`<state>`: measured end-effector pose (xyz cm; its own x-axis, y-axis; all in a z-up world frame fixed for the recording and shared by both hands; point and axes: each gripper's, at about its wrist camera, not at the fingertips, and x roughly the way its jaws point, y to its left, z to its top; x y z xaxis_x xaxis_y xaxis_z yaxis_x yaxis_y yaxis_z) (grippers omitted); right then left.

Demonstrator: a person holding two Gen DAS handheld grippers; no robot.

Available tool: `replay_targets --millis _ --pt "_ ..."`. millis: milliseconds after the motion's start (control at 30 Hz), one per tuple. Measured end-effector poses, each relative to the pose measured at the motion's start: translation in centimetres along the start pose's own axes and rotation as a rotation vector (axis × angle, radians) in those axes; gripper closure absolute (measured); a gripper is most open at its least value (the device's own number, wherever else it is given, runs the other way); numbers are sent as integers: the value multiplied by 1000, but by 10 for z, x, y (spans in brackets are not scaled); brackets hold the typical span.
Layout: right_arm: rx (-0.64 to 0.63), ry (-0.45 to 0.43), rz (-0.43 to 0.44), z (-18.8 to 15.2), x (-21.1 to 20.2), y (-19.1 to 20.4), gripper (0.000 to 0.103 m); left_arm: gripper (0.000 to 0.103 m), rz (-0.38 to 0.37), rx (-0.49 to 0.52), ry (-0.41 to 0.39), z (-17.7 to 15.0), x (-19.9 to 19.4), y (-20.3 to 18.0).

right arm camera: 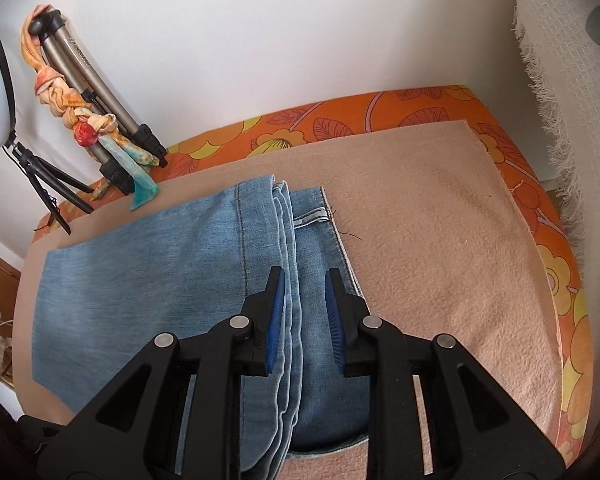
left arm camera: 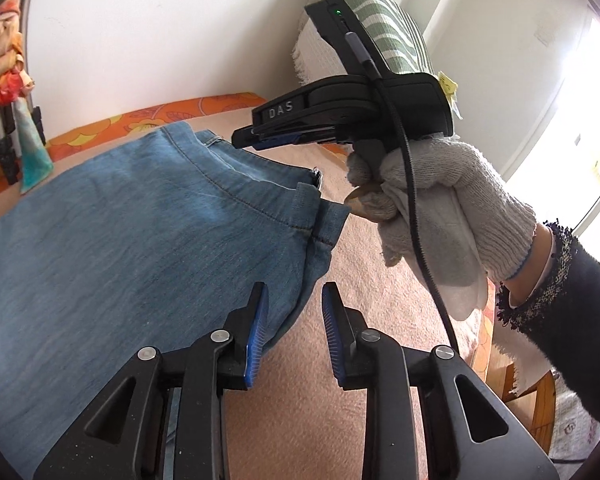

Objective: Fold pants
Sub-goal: 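Open both tools and release the folded jeans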

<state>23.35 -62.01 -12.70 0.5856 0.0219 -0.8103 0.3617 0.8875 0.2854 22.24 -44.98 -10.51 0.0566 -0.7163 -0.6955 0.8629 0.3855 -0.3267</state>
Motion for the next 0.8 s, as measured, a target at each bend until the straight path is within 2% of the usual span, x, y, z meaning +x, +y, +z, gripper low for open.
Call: replay_targets --millis 67,233,333,433,533,633,700,800 --pt "-14 -6 11 -6 -7 7 81 60 9 3 -11 -3 -13 0" --pt "-70 11 1 -19 -12 29 81 58 47 13 -39 -13 -45 7" --pt "-97 36 32 -31 -12 41 81 47 71 -5 -57 -20 -64 15" --pt "-128 78 32 -46 -6 52 79 46 102 -25 -66 -30 -82 26" --pt "-150 98 -10 -57 -1 58 75 46 137 -56 -87 -42 -106 38" --pt "-142 95 -27 -61 -4 58 75 45 184 -96 -121 -56 -137 51" --pt "-136 87 -39 -61 -10 60 74 41 223 -130 -141 -65 -157 62" --pt "-146 63 -58 -60 -23 70 69 41 279 -186 -149 -79 -174 87"
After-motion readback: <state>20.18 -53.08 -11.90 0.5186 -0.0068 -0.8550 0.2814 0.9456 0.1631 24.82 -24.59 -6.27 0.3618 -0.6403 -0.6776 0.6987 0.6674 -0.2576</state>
